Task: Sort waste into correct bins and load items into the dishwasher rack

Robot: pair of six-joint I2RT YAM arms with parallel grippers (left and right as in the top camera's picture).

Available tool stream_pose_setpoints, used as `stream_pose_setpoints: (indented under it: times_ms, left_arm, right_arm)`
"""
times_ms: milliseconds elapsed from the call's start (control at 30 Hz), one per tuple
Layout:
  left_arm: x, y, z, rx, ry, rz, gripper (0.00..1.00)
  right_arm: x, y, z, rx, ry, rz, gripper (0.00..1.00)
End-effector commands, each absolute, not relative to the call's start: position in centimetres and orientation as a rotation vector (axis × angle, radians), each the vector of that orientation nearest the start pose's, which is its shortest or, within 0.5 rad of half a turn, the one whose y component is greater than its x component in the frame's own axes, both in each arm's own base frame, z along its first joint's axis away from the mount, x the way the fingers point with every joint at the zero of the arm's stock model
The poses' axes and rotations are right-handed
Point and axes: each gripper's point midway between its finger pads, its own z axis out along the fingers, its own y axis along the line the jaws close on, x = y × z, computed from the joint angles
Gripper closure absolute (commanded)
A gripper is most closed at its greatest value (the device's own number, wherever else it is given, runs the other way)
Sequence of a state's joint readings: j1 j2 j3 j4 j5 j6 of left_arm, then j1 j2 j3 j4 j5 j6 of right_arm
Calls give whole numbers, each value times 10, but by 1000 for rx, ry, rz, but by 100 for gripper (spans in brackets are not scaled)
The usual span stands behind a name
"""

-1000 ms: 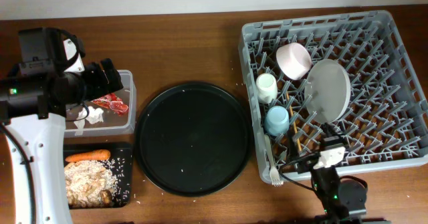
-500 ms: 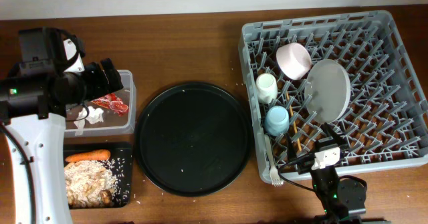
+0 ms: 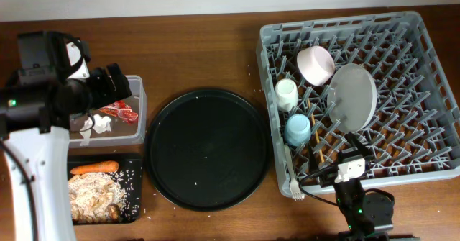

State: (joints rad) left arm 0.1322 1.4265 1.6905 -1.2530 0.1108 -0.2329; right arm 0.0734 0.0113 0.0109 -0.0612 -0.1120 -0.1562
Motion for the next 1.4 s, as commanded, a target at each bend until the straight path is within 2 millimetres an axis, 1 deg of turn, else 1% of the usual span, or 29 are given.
stream_pose_setpoints:
  times_ms: [0, 33, 100, 167, 233, 267, 300, 367, 433, 467, 500, 533, 567, 600, 633, 700, 733, 767, 833, 900, 967, 1033, 1100, 1200, 1233, 1267, 1300, 1333, 1367]
  left_arm:
    - [299, 22, 352, -395, 2328, -177, 1]
    - [286, 18, 367, -374, 2276, -181, 1]
    - [250, 1, 401, -287, 2154, -211, 1]
    - [219, -19, 423, -184, 2067, -263, 1]
    - [197, -32, 433, -110, 2015, -305, 1]
    - [186, -32, 432, -93, 2007, -295, 1]
    - [174, -32, 426, -85, 2015, -297, 1]
    - [160, -31, 404, -81, 2049, -298, 0]
    - [153, -29, 369, -93, 2112, -281, 0]
    - [151, -24, 348, -111, 2146, -250, 1]
    - [147, -23, 315, -119, 2207, -235, 1]
    - [147, -23, 291, -123, 2244, -230, 1]
    - [150, -23, 274, -124, 2260, -228, 1]
    - [159, -24, 248, -124, 2259, -229, 1]
    - [169, -25, 229, -121, 2230, -233, 1]
    - [187, -27, 211, -115, 2155, -244, 0]
    - [200, -29, 204, -109, 2072, -254, 1]
    - [212, -30, 201, -103, 1990, -263, 0]
    - [229, -32, 208, -92, 1830, -279, 1]
    - [238, -33, 222, -79, 1675, -295, 1]
    - [241, -33, 225, -72, 1583, -303, 1]
    - [241, -33, 217, -70, 1549, -305, 1]
    - [241, -33, 207, -70, 1553, -305, 1]
    - [242, -32, 186, -76, 1571, -298, 1]
    - [244, -31, 174, -80, 1598, -294, 1]
    - [244, -31, 168, -81, 1611, -292, 1]
    - [244, -31, 161, -82, 1634, -284, 1]
    - [244, -29, 157, -47, 1650, -239, 1]
    - [244, -28, 157, -13, 1650, -200, 1]
  right_arm:
    - [244, 33, 159, -254, 1617, 15, 1]
    - [244, 33, 159, -254, 1618, 15, 1]
    - [244, 33, 159, -254, 1617, 15, 1]
    - [244, 33, 159, -254, 1618, 15, 1]
    - [244, 33, 159, -254, 1617, 15, 1]
    - [244, 33, 159, -254, 1617, 15, 1]
    - [244, 33, 159, -254, 1617, 15, 1]
    - [244, 33, 159, -254, 1617, 15, 1]
    - [244, 33, 159, -254, 1617, 15, 1]
    - [244, 33, 159, -254, 1617, 15, 1]
    - [244, 33, 159, -254, 1617, 15, 1]
    - [244, 33, 159, -254, 1617, 15, 1]
    - [244, 33, 159, -254, 1617, 15, 1]
    - [244, 33, 159, -254, 1617, 15, 1]
    - [244, 33, 159, -254, 1617, 15, 2]
    - [244, 33, 159, -254, 1618, 15, 1]
    - [244, 33, 159, -254, 1617, 15, 1]
    - [244, 33, 159, -254, 1617, 15, 1]
    - [244, 33, 159, -254, 1617, 15, 1]
    - [244, 33, 159, -254, 1617, 15, 1]
    - [244, 33, 159, -254, 1618, 15, 1]
    - [244, 33, 159, -254, 1618, 15, 1]
    - [244, 33, 159, -254, 1617, 15, 1]
    - [244, 33, 159, -254, 1618, 15, 1]
    - [244, 33, 159, -254, 1617, 15, 1]
    - [244, 33, 159, -254, 1617, 15, 2]
    - [244, 33, 159, -254, 1617, 15, 1]
    - [244, 33, 159, -254, 1617, 15, 1]
    - [244, 33, 159, -254, 1617, 15, 1]
